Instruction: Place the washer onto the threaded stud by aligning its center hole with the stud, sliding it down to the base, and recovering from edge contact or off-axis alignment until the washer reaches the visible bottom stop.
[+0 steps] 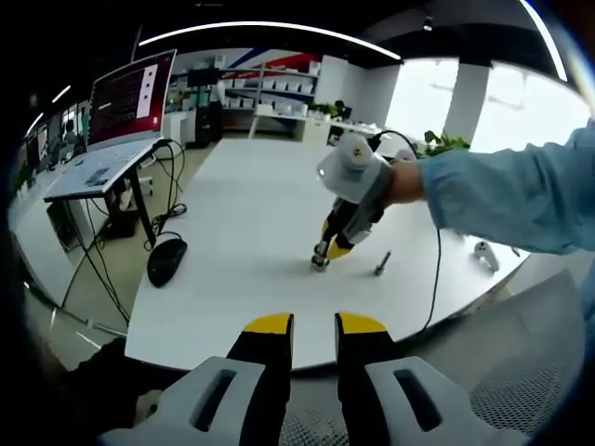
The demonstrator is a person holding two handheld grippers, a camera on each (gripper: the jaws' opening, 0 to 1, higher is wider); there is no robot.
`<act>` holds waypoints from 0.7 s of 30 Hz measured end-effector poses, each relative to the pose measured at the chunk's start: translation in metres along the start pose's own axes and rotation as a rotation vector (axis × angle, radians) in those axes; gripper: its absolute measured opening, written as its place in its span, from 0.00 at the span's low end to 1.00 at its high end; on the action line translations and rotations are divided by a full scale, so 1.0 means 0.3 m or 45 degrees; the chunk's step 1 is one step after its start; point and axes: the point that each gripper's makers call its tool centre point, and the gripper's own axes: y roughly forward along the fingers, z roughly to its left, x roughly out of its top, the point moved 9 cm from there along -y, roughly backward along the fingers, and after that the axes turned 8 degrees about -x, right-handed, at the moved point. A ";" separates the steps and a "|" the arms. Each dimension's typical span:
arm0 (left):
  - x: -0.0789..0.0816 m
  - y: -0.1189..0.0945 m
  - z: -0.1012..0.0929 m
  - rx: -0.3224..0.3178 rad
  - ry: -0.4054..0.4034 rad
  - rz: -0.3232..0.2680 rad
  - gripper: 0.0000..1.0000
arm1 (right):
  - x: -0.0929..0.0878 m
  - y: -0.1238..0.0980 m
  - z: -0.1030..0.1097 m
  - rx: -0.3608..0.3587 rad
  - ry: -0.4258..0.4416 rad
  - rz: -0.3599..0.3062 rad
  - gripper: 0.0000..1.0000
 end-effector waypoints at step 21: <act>0.001 0.000 -0.001 0.005 -0.004 0.001 0.15 | -0.003 -0.007 0.008 0.019 0.002 0.012 0.02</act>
